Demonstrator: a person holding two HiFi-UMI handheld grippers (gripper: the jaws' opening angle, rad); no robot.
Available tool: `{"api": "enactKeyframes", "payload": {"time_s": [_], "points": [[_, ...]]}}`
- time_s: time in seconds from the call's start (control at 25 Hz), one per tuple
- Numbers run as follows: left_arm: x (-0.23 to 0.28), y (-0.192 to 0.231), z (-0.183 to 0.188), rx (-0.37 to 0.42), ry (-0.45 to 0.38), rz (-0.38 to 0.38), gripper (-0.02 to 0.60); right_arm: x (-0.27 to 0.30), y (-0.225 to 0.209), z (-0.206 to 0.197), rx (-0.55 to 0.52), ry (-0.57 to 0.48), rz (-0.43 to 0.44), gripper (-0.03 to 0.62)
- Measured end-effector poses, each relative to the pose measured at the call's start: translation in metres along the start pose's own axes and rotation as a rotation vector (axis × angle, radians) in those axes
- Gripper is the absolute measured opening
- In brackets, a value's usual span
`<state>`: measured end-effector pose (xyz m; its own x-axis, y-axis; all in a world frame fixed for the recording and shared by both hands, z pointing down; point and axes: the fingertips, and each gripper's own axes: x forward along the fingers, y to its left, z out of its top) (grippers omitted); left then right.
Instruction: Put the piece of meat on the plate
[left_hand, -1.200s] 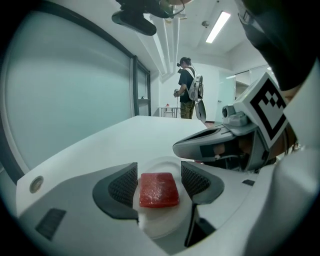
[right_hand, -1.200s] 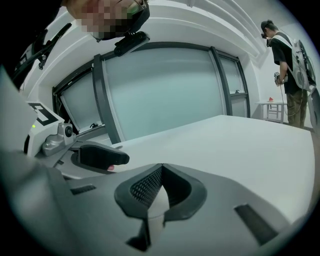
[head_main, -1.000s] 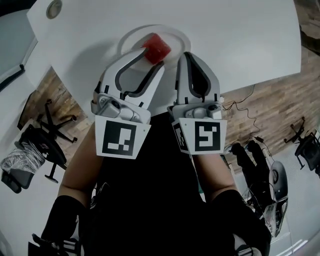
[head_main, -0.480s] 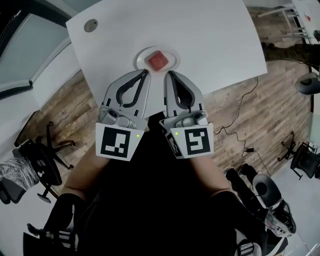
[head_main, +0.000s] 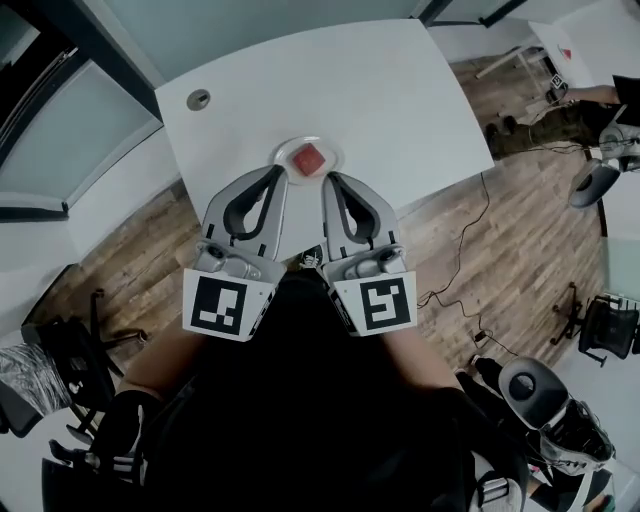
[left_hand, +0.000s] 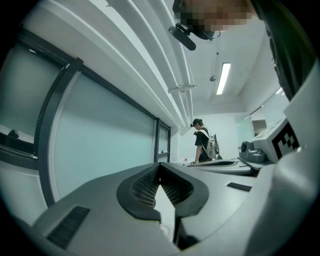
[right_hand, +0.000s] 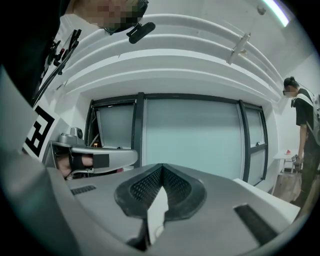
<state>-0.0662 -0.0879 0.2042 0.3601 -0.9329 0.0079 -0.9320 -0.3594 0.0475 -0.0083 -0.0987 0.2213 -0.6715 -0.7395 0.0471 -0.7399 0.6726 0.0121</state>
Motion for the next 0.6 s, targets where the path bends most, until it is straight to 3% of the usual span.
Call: {"api": "enactKeyframes", "payload": {"time_s": [0.36,0.6], "points": [[-0.015,-0.018,0.018,0.001,-0.078,-0.072,0.005,-0.015,0.010,0.027,-0.040,-0.063,-0.022,0.002],[-0.017,-0.022,0.023,0.025,-0.081,-0.076,0.005,-0.025,0.016,0.030,-0.028,-0.081,-0.039,0.002]]}}
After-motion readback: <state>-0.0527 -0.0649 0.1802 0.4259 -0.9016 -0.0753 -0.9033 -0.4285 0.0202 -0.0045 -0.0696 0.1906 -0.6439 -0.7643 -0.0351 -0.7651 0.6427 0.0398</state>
